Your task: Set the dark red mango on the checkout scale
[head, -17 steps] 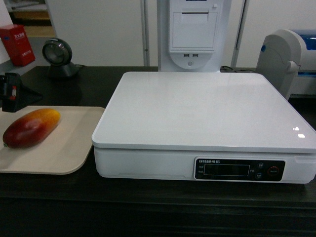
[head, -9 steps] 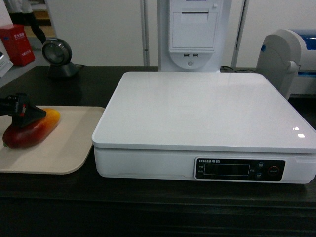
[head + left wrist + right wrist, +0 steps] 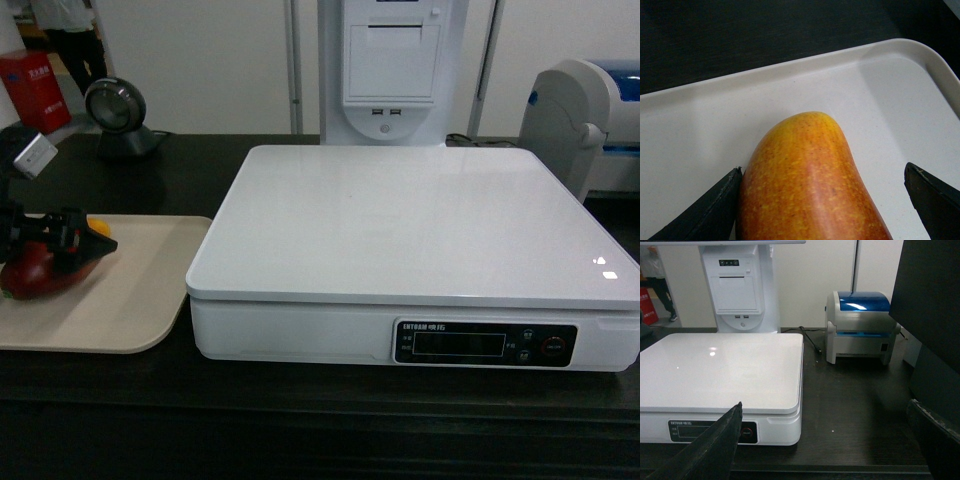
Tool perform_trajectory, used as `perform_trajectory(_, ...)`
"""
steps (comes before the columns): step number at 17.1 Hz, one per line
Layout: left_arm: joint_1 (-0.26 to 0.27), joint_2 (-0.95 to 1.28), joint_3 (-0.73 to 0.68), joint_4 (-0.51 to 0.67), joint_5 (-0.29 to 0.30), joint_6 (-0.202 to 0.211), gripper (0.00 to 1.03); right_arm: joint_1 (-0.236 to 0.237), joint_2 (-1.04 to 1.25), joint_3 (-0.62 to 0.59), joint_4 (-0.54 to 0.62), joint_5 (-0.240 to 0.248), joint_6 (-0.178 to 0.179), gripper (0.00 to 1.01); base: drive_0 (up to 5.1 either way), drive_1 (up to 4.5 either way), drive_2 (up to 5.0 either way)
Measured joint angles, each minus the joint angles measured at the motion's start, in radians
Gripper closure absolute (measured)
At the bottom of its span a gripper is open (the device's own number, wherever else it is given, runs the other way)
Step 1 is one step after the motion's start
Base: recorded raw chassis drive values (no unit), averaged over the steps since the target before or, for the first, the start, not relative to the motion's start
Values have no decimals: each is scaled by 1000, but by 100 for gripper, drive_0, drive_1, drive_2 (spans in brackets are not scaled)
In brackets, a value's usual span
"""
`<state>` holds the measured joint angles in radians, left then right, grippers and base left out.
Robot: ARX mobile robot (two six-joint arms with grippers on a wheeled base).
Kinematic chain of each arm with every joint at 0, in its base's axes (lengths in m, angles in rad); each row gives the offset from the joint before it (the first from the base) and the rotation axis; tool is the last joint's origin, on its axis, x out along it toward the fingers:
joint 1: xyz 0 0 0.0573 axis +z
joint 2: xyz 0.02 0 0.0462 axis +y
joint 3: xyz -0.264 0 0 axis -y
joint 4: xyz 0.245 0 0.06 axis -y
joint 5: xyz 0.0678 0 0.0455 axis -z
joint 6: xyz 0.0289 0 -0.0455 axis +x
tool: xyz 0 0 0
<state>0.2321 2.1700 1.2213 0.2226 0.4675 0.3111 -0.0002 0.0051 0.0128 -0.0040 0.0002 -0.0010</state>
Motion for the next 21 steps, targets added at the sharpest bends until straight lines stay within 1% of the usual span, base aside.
perform_trajectory(3, -14, 3, -35, 11, -5, 29, 5, 0, 0, 0, 0, 0, 0, 3, 0, 0, 0)
perform_trajectory(7, -19, 27, -36, 33, -39, 56, 5, 0, 0, 0, 0, 0, 0, 3, 0, 0, 0)
perform_trajectory(8, -19, 35, -36, 41, -41, 64, 8, 0, 0, 0, 0, 0, 0, 3, 0, 0, 0)
perform_trajectory(10, -19, 35, -35, 42, -43, 64, 30, 0, 0, 0, 0, 0, 0, 3, 0, 0, 0)
perform_trajectory(11, -20, 34, -35, 43, -45, 64, 37, 0, 0, 0, 0, 0, 0, 3, 0, 0, 0)
perform_trajectory(12, -21, 31, -42, 51, -47, 64, 39, 0, 0, 0, 0, 0, 0, 3, 0, 0, 0)
perform_trajectory(14, -24, 21, -58, 56, -47, 63, 41, 0, 0, 0, 0, 0, 0, 3, 0, 0, 0)
perform_trajectory(21, -26, 2, -84, 68, -47, 63, 41, 0, 0, 0, 0, 0, 0, 3, 0, 0, 0)
